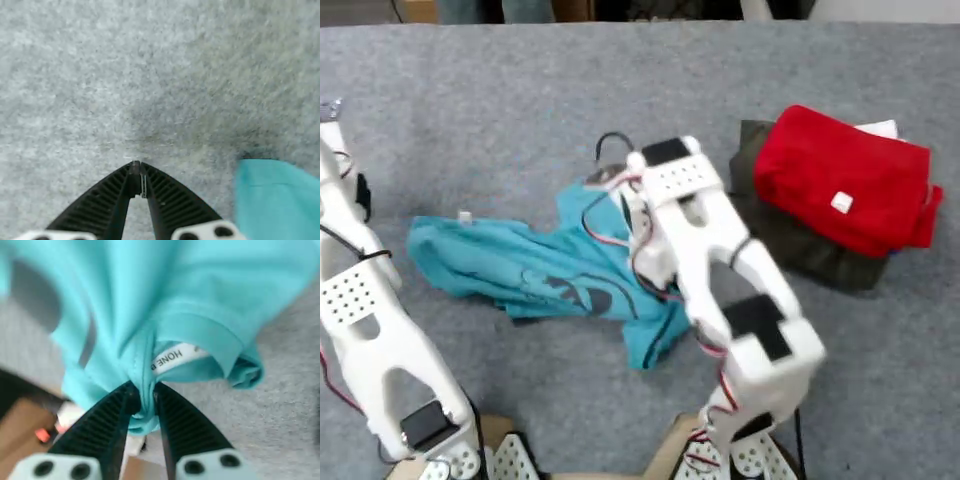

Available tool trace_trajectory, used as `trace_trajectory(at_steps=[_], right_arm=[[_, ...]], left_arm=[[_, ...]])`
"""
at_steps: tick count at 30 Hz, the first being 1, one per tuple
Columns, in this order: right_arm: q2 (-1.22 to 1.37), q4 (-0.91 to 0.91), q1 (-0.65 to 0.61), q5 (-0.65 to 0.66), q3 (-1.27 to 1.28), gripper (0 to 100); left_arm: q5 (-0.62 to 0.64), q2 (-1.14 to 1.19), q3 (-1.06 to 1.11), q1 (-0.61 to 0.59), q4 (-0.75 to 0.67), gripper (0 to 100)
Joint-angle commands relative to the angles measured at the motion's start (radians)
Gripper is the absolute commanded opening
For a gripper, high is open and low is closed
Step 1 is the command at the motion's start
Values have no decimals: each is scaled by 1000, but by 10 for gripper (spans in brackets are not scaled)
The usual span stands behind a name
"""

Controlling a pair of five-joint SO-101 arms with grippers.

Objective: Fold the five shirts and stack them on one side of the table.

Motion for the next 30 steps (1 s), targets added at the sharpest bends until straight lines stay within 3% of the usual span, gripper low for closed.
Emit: trace_trajectory(at_steps=[1,4,7,16,18,25,30], right_arm=[[-120,-9,31,26,68,217],[-120,-3,49,40,19,413],[-122,3,51,60,-50,484],[-91,-18,43,55,-420,345],[-27,-75,44,-2,-541,312],[461,-130,32,-118,-1000,276],[819,-91,31,-124,-1383,276]], left_arm=[[-32,-32,-53,-22,9,29],[-32,-3,-61,-18,9,29],[-32,26,-64,-16,3,29],[-29,44,-64,-18,-28,29],[-29,44,-64,-18,-28,29],[-26,44,-64,-18,-28,29],[-26,44,-64,-16,-28,29]])
